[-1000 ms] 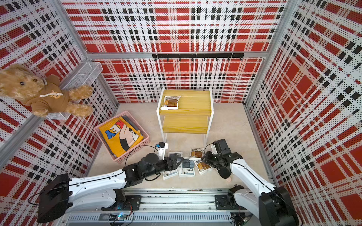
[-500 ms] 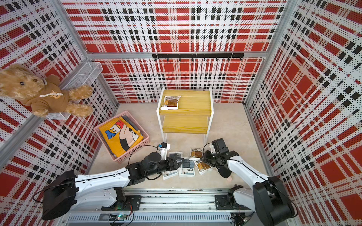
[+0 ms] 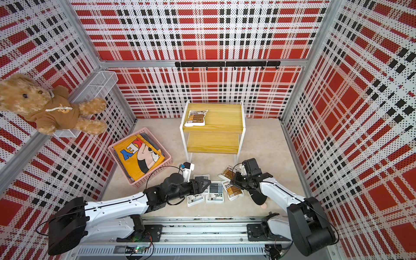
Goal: Place the bagged coffee beans on the shelf by color
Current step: Pick up the bagged coffee beans at the center of the board.
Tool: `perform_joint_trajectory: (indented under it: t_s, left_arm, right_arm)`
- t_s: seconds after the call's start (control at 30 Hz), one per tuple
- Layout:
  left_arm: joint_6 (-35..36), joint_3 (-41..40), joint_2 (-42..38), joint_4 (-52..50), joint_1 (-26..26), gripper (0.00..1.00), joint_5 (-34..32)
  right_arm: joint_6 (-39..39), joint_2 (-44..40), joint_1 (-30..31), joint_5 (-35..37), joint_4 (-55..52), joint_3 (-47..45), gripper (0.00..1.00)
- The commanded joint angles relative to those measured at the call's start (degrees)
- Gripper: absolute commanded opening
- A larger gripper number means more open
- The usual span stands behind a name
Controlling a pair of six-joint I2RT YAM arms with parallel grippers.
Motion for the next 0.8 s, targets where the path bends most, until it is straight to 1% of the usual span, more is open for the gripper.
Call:
perform_joint_trajectory:
  t_s: [0.0,0.03,0.07,0.27,0.5,0.77]
  left_arm:
    - [0.96,0.11,-1.33,-1.15,0.60,0.81,0.56]
    - [0.94,0.09,-1.43,-1.21,0.59,0.81,0.54]
    - [0.95,0.12,-1.57,-1.30,0.59,0.81,0.48]
    - [0.98,0.00,-2.05,-1.36,0.69,0.81,0.44]
    - [1.17,-0.01,-2.07,-1.02,0.81,0.82,0.18]
    - [0.62,1.02,1.87,4.50,0.84,0.82,3.89]
  right_arm:
    - [0.26,-0.48,-0.31,0.32,0.88,-0.34,0.07]
    - [0.27,-0.66,-0.27,0.45,0.75,-0.31,0.04]
    - [0.27,-0.90,-0.24,0.64,0.55,-0.34,0.00]
    - [-0.04,-3.17,-0.29,1.06,-1.50,0.41,0.00]
    - [-1.29,-11.88,-0.29,3.53,-10.91,3.32,0.00]
    - [-1.18,-17.67,1.24,-1.26,-13.74,5.89,0.00]
